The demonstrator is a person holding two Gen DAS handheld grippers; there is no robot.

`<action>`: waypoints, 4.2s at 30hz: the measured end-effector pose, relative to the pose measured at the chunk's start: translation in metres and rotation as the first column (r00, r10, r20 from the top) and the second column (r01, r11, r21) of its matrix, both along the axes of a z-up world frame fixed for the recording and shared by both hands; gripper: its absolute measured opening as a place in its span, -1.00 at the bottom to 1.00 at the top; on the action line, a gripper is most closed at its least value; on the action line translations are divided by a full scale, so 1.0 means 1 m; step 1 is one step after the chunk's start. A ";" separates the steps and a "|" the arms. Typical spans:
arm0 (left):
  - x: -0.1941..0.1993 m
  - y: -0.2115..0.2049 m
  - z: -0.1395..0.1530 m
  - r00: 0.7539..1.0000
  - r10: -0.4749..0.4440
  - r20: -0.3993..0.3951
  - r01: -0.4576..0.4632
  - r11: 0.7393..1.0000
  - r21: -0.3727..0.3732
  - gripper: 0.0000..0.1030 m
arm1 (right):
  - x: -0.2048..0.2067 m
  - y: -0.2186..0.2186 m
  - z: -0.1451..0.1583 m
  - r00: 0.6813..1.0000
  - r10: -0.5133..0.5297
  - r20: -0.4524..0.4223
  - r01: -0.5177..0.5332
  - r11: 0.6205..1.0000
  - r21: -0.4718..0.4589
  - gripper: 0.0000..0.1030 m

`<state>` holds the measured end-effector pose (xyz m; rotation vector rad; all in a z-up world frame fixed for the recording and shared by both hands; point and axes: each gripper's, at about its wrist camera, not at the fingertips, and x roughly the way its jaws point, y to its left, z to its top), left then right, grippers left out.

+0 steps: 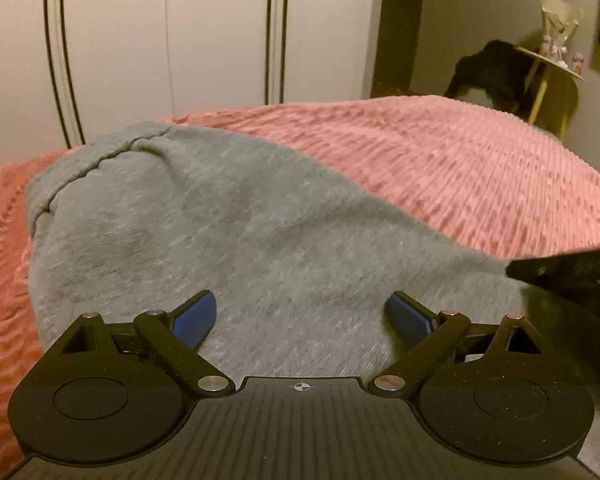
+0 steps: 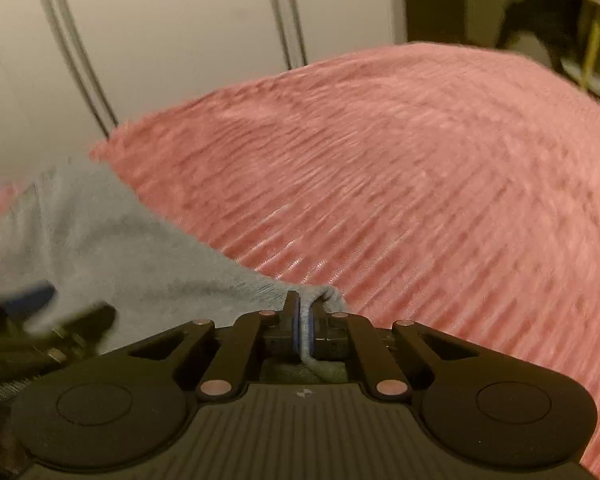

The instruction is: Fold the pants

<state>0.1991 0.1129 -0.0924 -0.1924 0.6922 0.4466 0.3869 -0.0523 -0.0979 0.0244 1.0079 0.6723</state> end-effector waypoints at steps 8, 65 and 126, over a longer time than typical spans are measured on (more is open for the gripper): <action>-0.005 0.006 0.004 0.999 0.027 0.037 -0.025 0.998 -0.065 0.88 | -0.051 -0.065 0.044 0.991 -0.137 0.010 0.135 0.984 0.117 -0.41; -0.104 -0.162 -0.005 0.852 -0.523 0.024 0.522 0.844 -0.120 0.98 | -0.429 -0.529 -0.010 0.134 -0.957 -0.256 0.915 0.021 0.402 -0.51; -0.064 -0.166 -0.026 0.712 -0.653 0.258 0.585 0.348 -0.733 1.00 | -0.459 -0.330 0.004 0.240 -0.763 -0.600 0.935 0.015 0.356 -0.10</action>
